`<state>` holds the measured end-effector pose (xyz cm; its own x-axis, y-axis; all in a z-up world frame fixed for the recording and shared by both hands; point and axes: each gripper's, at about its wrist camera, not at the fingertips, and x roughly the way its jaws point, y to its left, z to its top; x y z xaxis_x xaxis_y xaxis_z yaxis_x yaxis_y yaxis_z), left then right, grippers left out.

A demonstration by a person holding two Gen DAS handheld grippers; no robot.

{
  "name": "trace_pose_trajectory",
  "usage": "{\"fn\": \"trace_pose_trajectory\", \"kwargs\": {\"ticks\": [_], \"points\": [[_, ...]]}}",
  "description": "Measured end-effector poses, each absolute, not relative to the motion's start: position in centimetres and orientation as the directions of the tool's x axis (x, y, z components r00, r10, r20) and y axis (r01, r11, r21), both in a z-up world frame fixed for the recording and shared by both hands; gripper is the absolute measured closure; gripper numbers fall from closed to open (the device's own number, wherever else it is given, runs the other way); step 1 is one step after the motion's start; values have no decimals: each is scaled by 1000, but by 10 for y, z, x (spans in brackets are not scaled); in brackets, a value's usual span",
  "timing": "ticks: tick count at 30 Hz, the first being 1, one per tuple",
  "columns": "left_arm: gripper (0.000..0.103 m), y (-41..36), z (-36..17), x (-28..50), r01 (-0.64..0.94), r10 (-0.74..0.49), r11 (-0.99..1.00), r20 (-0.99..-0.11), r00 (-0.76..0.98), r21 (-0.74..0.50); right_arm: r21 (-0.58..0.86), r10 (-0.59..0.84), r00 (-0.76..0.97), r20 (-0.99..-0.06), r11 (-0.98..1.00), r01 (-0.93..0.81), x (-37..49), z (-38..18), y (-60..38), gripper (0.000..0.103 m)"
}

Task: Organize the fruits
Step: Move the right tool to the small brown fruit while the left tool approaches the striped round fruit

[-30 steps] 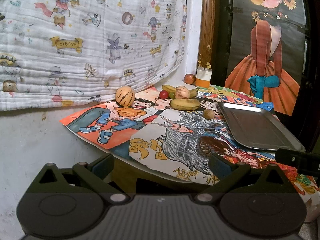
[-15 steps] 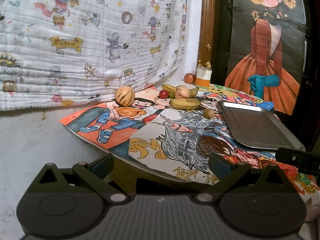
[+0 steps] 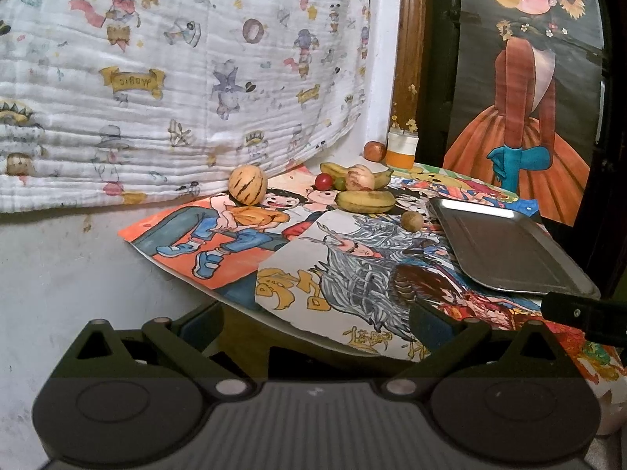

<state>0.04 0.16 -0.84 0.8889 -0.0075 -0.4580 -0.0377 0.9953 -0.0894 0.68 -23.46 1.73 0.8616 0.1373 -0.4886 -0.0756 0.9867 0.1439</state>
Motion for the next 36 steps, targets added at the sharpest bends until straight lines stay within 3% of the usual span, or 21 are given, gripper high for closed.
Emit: {"fn": "trace_pose_trajectory", "kwargs": {"ticks": [8, 19, 24, 31, 36], "points": [[0, 13, 14, 21, -14, -21, 997, -426, 904, -79, 275, 363, 776, -517, 928, -251, 53, 59, -241, 0], [0, 38, 39, 79, -16, -14, 997, -409, 912, -71, 131, 374, 767, -521, 923, -361, 129, 96, -220, 0], [0, 50, 39, 113, -41, -5, 994, -434, 901, -97, 220, 417, 743, -524, 908, -355, 164, 87, -207, 0], [0, 65, 26, 160, -46, -12, 993, -481, 877, -109, 132, 382, 728, -568, 916, -378, 197, 52, -183, 0], [0, 74, 11, 194, -53, -17, 991, -514, 858, -121, 174, 393, 694, -604, 914, -367, 216, 33, -178, 1]]}}
